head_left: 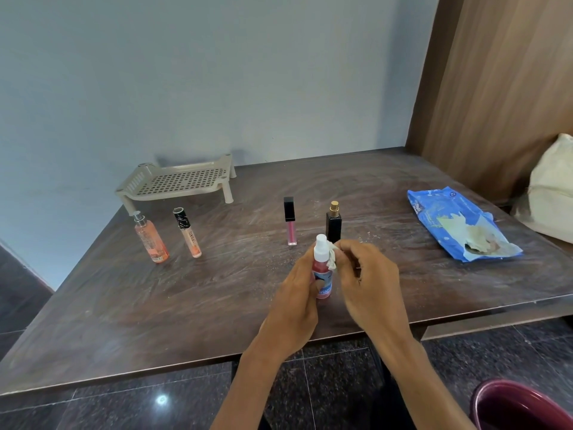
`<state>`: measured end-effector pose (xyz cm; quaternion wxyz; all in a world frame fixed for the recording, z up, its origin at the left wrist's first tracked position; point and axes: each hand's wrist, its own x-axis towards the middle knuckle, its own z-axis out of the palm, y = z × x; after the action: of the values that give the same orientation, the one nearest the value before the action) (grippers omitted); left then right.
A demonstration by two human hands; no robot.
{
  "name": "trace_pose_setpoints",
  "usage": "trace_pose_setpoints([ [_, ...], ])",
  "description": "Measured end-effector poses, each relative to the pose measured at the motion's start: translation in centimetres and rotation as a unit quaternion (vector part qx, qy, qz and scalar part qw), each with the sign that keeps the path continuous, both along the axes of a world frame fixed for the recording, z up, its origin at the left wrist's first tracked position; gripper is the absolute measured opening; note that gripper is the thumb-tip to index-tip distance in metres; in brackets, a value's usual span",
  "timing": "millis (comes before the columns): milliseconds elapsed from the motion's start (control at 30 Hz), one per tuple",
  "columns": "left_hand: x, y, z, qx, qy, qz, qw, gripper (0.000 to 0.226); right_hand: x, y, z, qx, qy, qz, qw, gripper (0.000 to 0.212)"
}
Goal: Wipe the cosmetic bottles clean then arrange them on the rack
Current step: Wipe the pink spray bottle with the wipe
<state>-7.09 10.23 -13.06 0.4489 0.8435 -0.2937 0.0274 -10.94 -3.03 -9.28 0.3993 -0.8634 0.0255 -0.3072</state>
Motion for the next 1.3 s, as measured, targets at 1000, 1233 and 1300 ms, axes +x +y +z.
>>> trace_pose_setpoints([
  [1000,8.7,7.2,2.8,-0.125,-0.003,0.267,0.956,0.039,-1.2,0.0,-2.4,0.187,-0.006,0.002,0.982,0.015],
  [1233,10.8,7.8,2.1,-0.1,0.004,0.259,0.961,0.041,-1.2,-0.4,-3.4,0.142,-0.01,0.003,0.99,0.011],
  [1300,11.1,7.9,1.9,-0.094,0.004,0.253,0.963,0.039,-1.1,-0.3,-3.3,0.141,-0.013,0.005,0.99,0.014],
])
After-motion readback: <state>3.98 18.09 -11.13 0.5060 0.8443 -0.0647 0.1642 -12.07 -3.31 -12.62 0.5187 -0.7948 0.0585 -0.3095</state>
